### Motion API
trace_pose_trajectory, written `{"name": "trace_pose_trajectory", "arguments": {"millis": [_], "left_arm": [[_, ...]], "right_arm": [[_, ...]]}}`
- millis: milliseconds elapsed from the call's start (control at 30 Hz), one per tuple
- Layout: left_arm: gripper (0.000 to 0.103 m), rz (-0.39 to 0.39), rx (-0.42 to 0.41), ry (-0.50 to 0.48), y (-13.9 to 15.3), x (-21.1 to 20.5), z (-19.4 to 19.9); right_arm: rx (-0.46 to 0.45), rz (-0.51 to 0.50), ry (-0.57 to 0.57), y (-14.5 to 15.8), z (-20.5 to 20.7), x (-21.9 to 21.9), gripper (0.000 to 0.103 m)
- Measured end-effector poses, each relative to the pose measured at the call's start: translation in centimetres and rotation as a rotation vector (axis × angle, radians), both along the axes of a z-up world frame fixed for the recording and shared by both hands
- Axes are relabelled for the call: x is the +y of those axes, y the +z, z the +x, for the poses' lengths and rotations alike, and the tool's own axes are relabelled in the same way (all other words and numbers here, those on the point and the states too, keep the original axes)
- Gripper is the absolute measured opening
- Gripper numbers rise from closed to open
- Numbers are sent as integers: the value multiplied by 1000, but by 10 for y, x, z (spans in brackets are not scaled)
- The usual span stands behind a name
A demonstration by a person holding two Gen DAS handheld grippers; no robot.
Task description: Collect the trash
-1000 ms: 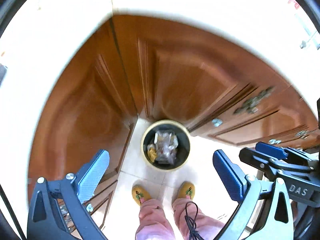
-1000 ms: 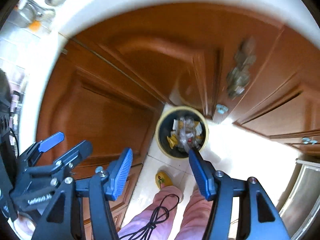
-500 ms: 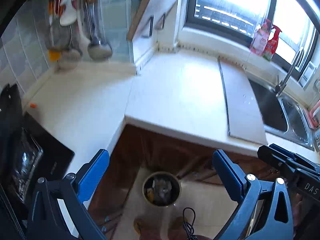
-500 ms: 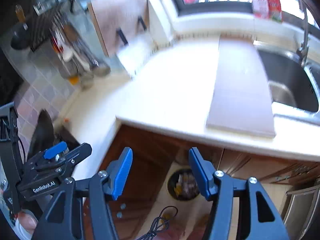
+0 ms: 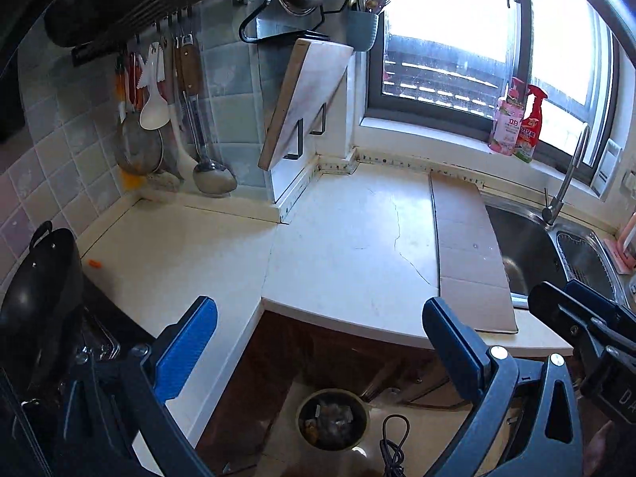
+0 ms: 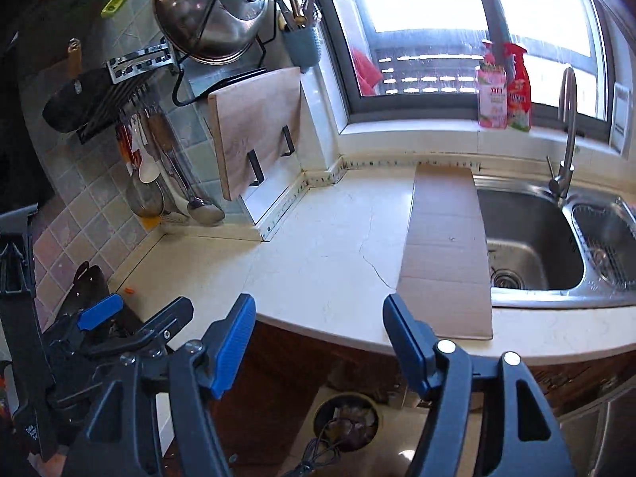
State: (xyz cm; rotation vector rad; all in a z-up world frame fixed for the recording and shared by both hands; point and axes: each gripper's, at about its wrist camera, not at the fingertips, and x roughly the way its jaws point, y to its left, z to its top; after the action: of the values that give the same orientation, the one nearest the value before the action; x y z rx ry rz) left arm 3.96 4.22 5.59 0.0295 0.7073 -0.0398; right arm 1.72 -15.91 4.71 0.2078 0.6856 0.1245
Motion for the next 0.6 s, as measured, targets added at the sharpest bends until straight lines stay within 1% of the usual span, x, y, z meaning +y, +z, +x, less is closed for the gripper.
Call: {"name": "trace_pose_trajectory", "arguments": {"millis": [167, 267, 367, 500, 600], "left_arm": [[102, -16, -6, 36, -4, 8, 5], [102, -23, -4, 36, -7, 11, 9], [102, -17, -6, 32, -7, 10, 10], [102, -9, -28, 28, -4, 10, 10], [102, -2, -25, 30, -4, 10, 11]], "right_arm": [[15, -23, 9, 0, 6, 10, 67], [31, -23, 9, -3, 13, 12, 67], [40, -19, 4, -6, 18, 14, 67], [42, -19, 3, -7, 21, 18, 67], [48, -15, 1, -8, 22, 18, 67]]}}
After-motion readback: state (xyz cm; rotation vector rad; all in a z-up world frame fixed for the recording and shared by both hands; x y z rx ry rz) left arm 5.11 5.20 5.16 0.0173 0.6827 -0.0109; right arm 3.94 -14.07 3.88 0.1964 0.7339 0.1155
